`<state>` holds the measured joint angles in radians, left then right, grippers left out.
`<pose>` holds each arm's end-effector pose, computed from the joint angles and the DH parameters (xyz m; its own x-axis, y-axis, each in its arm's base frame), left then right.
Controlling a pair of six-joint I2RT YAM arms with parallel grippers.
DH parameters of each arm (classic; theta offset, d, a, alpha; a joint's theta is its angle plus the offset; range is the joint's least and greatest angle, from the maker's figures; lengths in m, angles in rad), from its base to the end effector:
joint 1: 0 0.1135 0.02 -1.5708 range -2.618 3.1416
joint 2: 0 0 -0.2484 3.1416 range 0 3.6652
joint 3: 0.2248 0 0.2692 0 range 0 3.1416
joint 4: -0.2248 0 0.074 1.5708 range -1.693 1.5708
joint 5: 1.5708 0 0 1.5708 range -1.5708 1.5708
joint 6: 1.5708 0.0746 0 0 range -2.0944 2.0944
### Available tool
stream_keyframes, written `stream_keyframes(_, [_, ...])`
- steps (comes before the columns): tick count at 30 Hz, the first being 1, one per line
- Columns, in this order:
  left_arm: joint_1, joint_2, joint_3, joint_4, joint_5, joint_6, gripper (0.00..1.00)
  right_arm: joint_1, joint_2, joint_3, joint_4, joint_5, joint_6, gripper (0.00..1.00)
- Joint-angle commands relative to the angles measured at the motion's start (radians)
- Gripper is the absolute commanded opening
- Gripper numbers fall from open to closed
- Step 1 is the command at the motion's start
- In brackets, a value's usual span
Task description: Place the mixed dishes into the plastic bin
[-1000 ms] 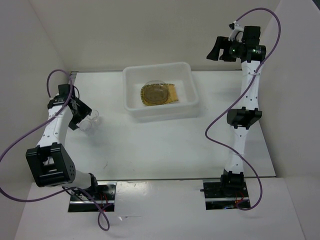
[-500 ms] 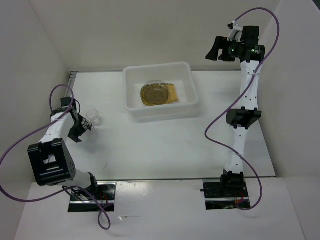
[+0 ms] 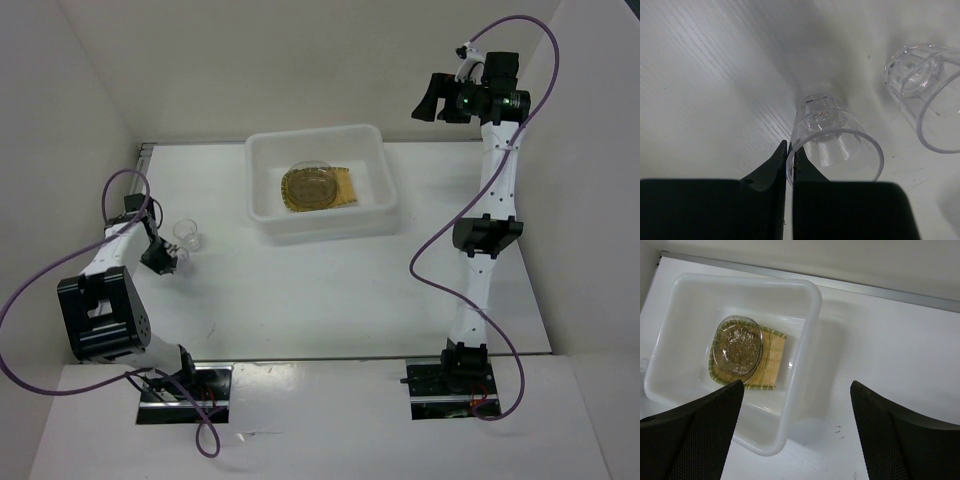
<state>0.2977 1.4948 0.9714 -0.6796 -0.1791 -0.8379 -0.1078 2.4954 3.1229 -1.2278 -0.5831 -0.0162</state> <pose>0.2938 0.1041 0.1444 -0.3368 -0.8683 -0.3641 -0.8971 0.4134 -0.1560 0.5094 -0.0138 0.3887 -0.5557 0.0465 -0.8301 -0.3709 0.8797 0.2976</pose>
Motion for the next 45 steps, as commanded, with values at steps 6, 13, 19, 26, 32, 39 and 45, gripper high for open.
stream_keyframes(6, [0.001,-0.169,0.189,-0.12,-0.019,0.0,0.0,0.017,-0.017,0.013,-0.006,0.005,-0.004,0.91])
stream_keyframes(13, [-0.034,-0.217,0.377,0.134,0.248,-0.004,0.0,0.036,-0.017,0.013,-0.006,0.005,-0.004,0.91])
stream_keyframes(19, [-0.232,0.029,0.651,0.135,0.236,0.074,0.0,0.036,-0.017,0.013,-0.006,0.005,-0.004,0.91])
stream_keyframes(26, [-0.419,0.393,1.093,-0.075,0.11,0.269,0.0,0.036,-0.017,0.013,-0.006,0.005,-0.004,0.91])
stream_keyframes(32, [-0.511,0.571,1.222,-0.175,0.058,0.26,0.0,0.036,-0.017,0.013,-0.006,0.005,-0.004,0.91])
stream_keyframes(39, [-0.569,0.749,1.36,-0.324,0.009,0.269,0.0,0.026,-0.017,0.013,-0.006,0.005,-0.004,0.91])
stream_keyframes(45, [-0.6,0.779,1.267,-0.305,-0.009,0.247,0.0,0.017,-0.017,0.013,-0.006,0.005,-0.004,0.91])
